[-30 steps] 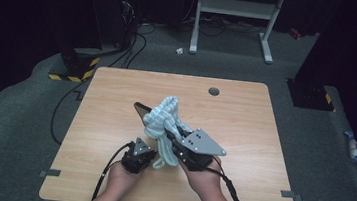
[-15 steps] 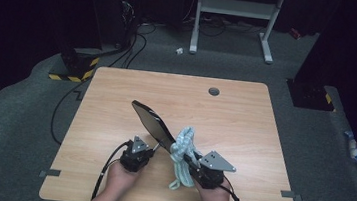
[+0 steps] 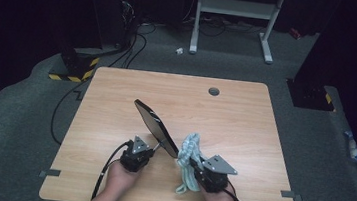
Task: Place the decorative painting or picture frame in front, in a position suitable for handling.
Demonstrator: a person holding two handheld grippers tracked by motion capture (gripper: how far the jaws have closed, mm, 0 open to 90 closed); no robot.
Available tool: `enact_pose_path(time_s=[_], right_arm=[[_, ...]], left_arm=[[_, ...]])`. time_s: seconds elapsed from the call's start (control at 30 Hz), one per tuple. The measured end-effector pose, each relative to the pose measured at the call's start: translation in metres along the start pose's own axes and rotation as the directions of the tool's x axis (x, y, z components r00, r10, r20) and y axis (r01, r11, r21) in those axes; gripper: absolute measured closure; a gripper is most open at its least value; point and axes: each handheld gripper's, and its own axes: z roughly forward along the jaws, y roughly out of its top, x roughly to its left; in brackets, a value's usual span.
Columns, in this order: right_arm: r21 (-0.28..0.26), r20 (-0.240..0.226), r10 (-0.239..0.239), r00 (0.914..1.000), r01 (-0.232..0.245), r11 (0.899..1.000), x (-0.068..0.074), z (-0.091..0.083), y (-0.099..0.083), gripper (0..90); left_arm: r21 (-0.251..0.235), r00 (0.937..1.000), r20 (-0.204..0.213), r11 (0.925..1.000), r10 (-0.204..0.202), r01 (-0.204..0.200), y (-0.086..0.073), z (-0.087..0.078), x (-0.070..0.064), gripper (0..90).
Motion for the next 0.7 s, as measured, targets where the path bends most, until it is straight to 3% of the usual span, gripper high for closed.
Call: enact_pose_path(time_s=[0.1, 0.17, 0.3, 0.4, 0.53, 0.7], right_arm=[[-0.117, -0.001, 0.001, 1.0000, -0.001, 0.993, 0.006, -0.030, 0.019, 74.8], [-0.172, -0.012, -0.017, 0.9998, 0.015, 0.985, 0.012, -0.040, 0.032, 74.7], [-0.211, -0.045, -0.075, 0.9962, 0.064, 0.975, 0.029, -0.038, 0.056, 74.5], [-0.144, -0.033, -0.103, 0.9941, 0.098, 0.985, 0.033, -0.017, 0.054, 74.5], [-0.081, -0.032, -0.056, 0.9979, 0.054, 0.995, 0.027, -0.002, 0.027, 74.5], [0.045, -0.011, -0.027, 0.9996, 0.027, 0.999, 0.022, 0.020, -0.002, 74.5]], left_arm=[[0.001, 1.0000, -0.003, 1.0000, -0.007, 0.007, 0.000, 0.000, 0.000, 88.7], [-0.001, 0.9999, -0.007, 1.0000, -0.009, 0.009, 0.001, 0.001, 0.000, 88.7], [0.001, 0.9999, -0.010, 0.9999, -0.010, 0.010, 0.001, 0.001, 0.000, 88.7], [-0.001, 0.9999, -0.011, 1.0000, -0.009, 0.009, 0.001, 0.001, 0.000, 88.7], [0.000, 0.9995, 0.001, 0.9995, -0.033, 0.033, 0.001, 0.001, 0.002, 88.7], [0.001, 0.9998, -0.011, 0.9999, -0.016, 0.016, 0.001, 0.001, 0.001, 88.7]])
